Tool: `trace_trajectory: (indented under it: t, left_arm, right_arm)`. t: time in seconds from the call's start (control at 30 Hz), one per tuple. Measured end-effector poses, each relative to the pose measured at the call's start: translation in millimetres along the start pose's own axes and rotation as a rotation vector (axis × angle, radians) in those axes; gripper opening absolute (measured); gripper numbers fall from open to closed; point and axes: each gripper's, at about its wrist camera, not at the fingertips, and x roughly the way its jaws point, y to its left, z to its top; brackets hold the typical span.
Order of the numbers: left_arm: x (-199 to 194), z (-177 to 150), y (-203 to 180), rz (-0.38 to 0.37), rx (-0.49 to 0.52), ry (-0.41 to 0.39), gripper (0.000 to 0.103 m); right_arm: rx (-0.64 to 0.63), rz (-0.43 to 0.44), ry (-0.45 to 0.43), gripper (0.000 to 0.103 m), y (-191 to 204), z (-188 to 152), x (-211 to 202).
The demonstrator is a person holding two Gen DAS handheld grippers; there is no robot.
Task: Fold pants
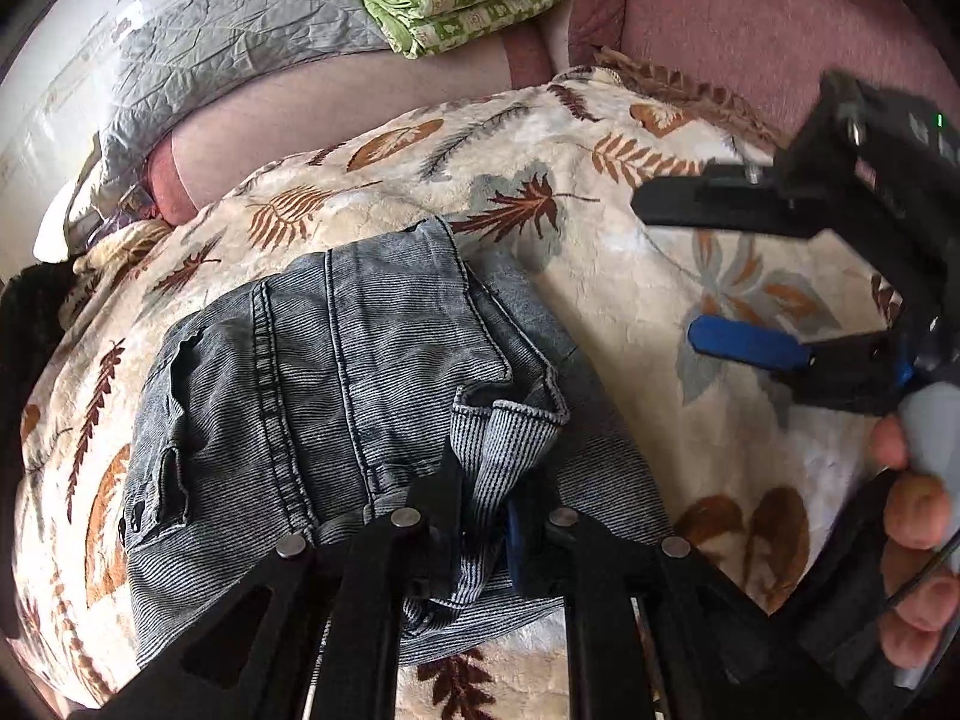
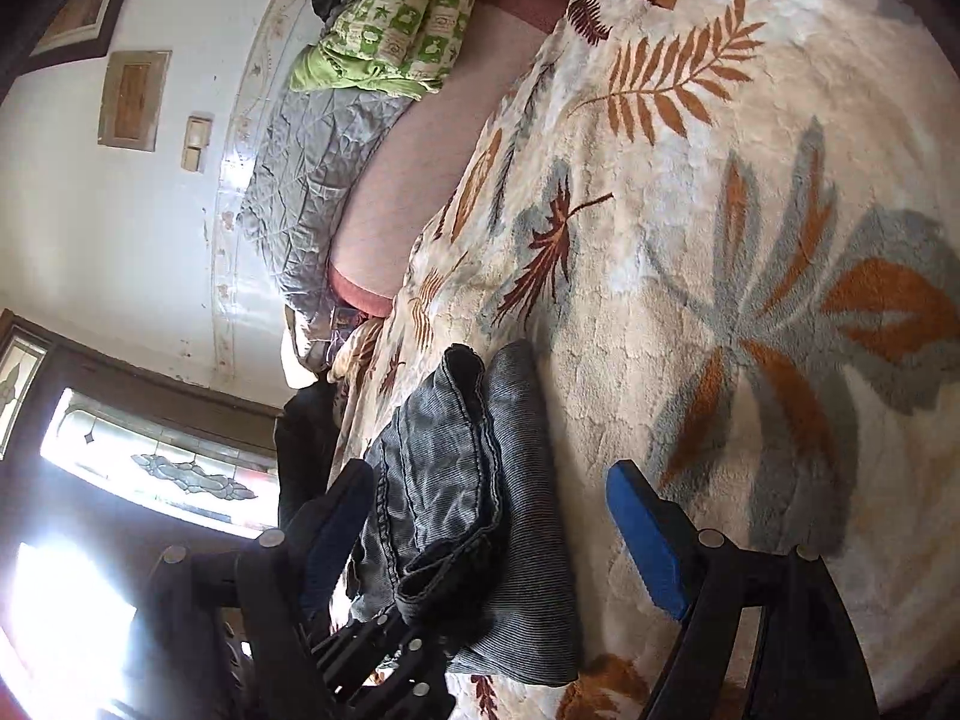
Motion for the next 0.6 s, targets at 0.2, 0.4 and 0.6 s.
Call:
trace_trajectory:
  t: [0.2, 0.4, 0.6]
  left_arm:
    - [-40.6, 0.3, 24.8, -0.115, -0.082, -0.019, 0.017]
    - [-85.4, -13.8, 91.7, 0.036, -0.246, -0.176, 0.061]
    - [-47.3, -26.1, 159.3, 0.185, -0.398, -0.055, 0.062]
  right_arm:
    - [-0.058, -0.039, -0.022, 0.083, 6.7, -4.0, -4.0]
    - [-0.348, -0.142, 0.025, 0.083, 73.4, -28.0, 11.3]
    - [-0.614, -0.335, 0.117, 0.083, 113.3, -69.4, 48.8]
